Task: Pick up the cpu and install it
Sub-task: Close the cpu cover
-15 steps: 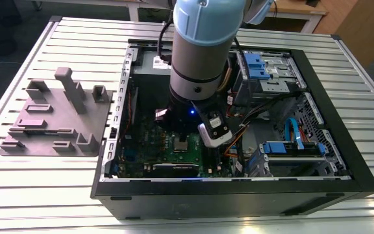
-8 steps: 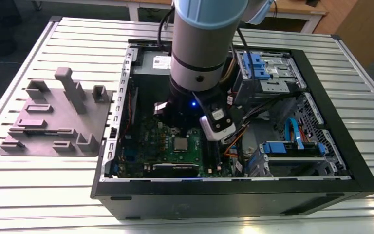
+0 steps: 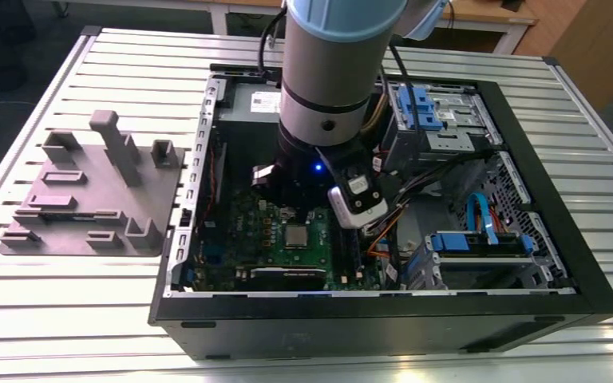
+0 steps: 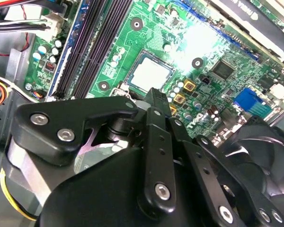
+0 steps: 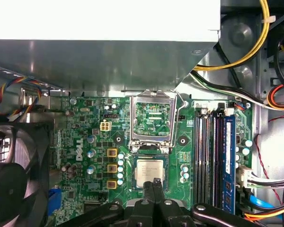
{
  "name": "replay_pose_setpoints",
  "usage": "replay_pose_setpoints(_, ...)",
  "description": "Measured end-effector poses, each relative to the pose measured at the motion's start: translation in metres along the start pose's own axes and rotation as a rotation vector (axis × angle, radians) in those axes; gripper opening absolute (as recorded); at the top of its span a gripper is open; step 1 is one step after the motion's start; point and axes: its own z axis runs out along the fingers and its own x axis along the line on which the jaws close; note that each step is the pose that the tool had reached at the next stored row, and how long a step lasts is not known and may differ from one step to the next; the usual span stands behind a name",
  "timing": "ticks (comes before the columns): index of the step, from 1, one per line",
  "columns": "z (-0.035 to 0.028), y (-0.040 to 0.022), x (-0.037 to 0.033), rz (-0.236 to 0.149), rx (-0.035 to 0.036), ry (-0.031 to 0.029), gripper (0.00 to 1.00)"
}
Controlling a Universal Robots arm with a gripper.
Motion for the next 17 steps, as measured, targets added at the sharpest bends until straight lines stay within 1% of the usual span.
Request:
replay_pose_setpoints(2,0.0,0.0,0.0,-0.016,0.0005,0.0006,0.1)
replay_pose_setpoints(9,0.0,0.0,0.0001,-0.134,0.0037,0.0042,0.1)
replay_pose_setpoints(17,0.0,0.0,0.0002,-0.217,0.0061,0.0068,0.1)
